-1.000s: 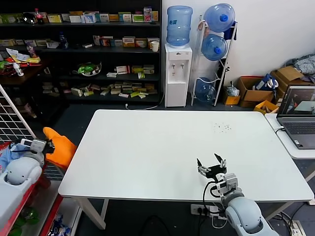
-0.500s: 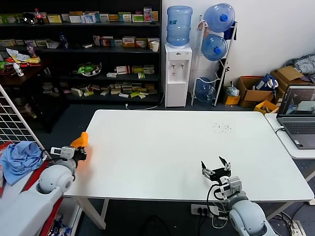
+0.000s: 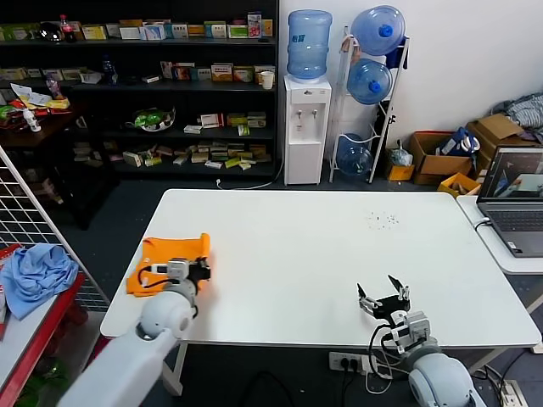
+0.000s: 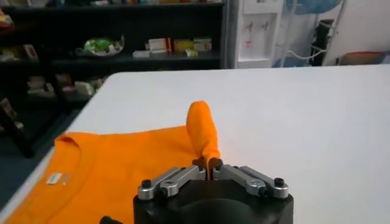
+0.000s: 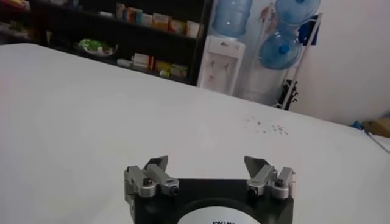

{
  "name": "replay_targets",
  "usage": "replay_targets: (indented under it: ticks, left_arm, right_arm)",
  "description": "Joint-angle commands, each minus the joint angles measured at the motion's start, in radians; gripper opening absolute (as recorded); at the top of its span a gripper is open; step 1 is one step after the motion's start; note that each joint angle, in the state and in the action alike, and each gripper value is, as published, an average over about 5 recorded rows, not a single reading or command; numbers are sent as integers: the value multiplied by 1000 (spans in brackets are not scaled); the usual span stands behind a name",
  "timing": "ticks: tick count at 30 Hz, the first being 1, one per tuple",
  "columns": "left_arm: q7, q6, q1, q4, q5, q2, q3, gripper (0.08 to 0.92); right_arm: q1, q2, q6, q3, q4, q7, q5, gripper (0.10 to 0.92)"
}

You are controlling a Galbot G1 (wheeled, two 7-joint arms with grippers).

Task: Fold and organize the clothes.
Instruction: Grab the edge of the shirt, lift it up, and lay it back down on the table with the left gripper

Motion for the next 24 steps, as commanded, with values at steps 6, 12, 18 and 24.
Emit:
replay_targets:
  ticks: [6,12,18,24]
  left_arm:
    - [-46,-126,-45,222,193,-550,93,111]
    - [-57,-216,-65,259,138,-571,91,111]
    - [8,-346,-51,238,1,-571,108,114]
    - [139,-459,-8,124,-21,-495,142,234]
  right_arm:
    - [-68,-27,82,100,-25,-61,6,823]
    - [-55,-25,86,113,-47,-54,12,823]
    - [-33,-18,76,108,-61,-40,21,823]
    - [-18,-14,77,110,-68,-42,31,823]
